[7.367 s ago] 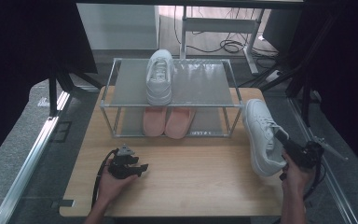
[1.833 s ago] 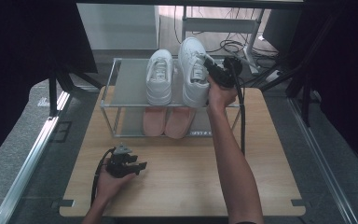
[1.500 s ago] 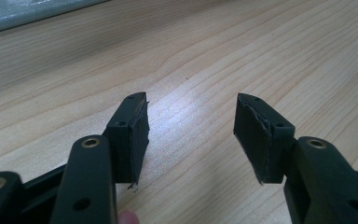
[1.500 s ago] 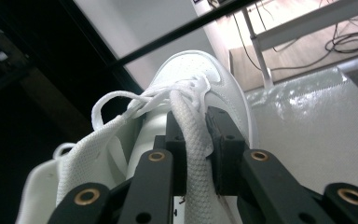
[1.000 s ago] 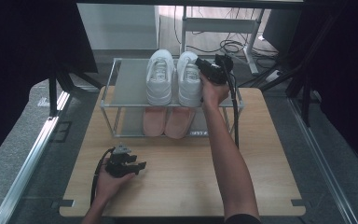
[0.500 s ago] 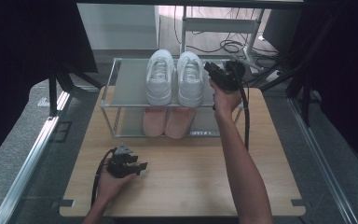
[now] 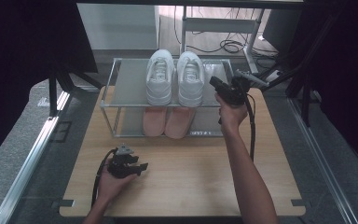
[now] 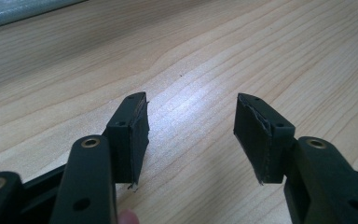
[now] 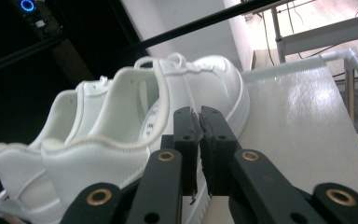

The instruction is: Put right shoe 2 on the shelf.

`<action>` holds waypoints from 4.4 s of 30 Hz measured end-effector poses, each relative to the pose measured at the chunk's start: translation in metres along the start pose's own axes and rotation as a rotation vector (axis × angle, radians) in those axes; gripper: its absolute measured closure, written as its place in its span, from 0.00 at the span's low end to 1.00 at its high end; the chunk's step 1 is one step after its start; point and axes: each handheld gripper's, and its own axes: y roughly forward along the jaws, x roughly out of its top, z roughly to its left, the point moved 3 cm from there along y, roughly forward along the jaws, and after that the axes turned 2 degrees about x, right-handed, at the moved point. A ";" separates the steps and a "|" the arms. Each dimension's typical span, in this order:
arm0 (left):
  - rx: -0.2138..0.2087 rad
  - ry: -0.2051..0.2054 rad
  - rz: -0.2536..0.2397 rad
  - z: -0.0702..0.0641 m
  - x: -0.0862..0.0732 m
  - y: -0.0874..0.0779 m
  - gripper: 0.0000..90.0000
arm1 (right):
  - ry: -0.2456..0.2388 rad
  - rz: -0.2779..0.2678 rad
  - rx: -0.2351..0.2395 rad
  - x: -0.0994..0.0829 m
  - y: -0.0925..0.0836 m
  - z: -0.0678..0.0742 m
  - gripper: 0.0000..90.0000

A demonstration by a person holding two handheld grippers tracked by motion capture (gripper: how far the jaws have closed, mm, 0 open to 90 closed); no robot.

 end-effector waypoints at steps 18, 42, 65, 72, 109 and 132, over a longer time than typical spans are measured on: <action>0.002 0.007 0.009 -0.001 0.000 0.001 0.50 | -0.033 0.069 0.027 -0.028 -0.006 -0.004 0.99; -0.006 -0.001 0.007 -0.001 0.000 0.000 0.50 | -0.048 0.094 0.036 -0.037 0.005 0.004 0.99; -0.010 -0.002 0.007 -0.002 0.000 0.002 0.50 | -0.048 0.108 0.075 -0.042 0.014 0.022 1.00; -0.016 -0.010 0.010 -0.002 0.000 0.003 0.50 | -0.040 0.112 0.082 -0.043 0.015 0.023 1.00; -0.006 0.000 -0.007 -0.003 0.002 -0.002 0.50 | -0.216 0.054 0.160 -0.070 -0.081 -0.016 0.69; -0.004 0.003 -0.001 -0.003 0.002 -0.002 0.50 | -0.163 0.104 0.111 -0.135 -0.105 -0.065 0.66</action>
